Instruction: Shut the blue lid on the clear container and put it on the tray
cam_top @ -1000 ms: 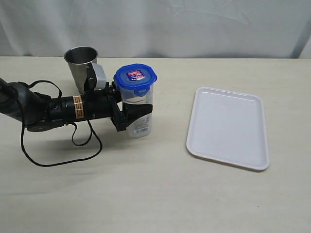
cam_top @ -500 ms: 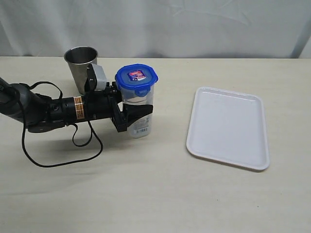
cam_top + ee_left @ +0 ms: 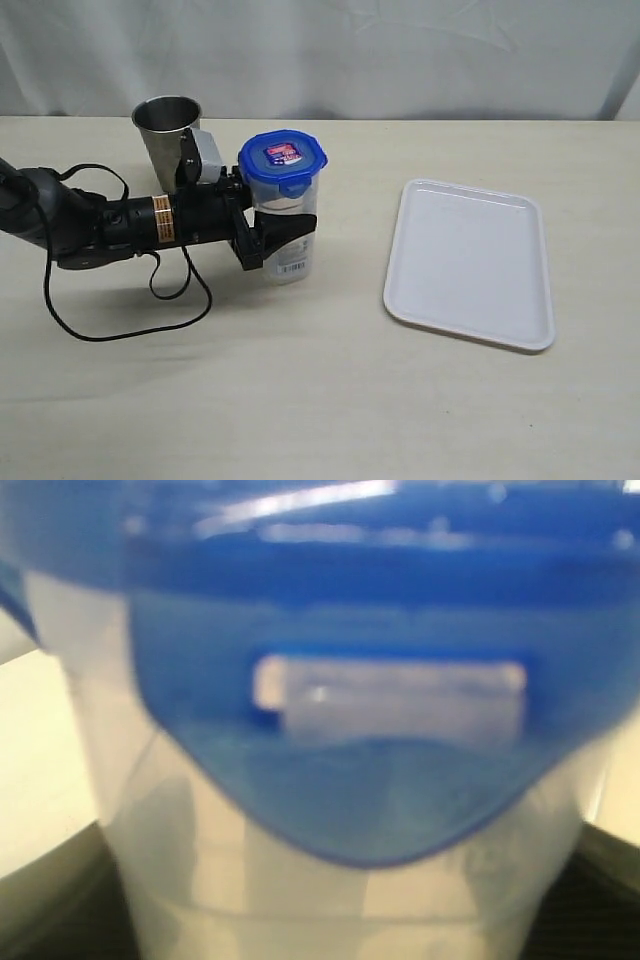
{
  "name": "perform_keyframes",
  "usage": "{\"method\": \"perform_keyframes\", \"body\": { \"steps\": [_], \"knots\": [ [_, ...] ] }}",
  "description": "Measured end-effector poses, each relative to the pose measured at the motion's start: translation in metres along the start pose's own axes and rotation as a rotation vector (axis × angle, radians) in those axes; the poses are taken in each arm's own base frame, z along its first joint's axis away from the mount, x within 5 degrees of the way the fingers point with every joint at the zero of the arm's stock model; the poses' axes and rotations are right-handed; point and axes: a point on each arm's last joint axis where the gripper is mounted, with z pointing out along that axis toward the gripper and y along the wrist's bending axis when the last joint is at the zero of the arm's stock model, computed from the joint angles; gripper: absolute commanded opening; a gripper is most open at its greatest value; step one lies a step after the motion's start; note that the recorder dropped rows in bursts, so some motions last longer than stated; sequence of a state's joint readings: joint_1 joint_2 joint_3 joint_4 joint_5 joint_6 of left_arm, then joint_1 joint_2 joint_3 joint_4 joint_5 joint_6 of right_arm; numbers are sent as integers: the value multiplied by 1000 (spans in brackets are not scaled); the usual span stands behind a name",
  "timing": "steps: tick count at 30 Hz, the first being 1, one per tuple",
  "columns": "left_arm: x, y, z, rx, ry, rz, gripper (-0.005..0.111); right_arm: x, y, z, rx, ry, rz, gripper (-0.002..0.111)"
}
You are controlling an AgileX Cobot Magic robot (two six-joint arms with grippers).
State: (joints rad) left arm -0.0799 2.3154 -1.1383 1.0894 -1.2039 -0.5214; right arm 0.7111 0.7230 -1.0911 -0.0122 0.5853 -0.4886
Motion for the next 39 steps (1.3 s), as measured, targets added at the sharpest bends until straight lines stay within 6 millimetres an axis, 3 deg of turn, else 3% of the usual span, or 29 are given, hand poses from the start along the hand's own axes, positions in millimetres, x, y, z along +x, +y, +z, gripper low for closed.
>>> {"method": "perform_keyframes", "body": {
  "steps": [5,14,18,21,24,33,39],
  "knots": [
    [-27,-12,20,38,-45,65,0,0,0,0,0,-1,3,18],
    [-82,-53,99,158,-142,108,0,1,-3,0,32,15,16,18],
    [-95,-70,131,135,-87,119,0,2,-5,0,55,25,25,18],
    [-97,-76,147,168,-155,88,0,3,-6,0,62,27,32,18],
    [-86,-76,161,180,-209,22,0,3,-6,0,62,27,34,18],
    [-16,-75,186,161,-77,-38,0,2,-6,0,64,24,36,18],
    [-7,-75,188,168,-8,7,0,2,-6,0,64,23,36,18]
  ]
}}
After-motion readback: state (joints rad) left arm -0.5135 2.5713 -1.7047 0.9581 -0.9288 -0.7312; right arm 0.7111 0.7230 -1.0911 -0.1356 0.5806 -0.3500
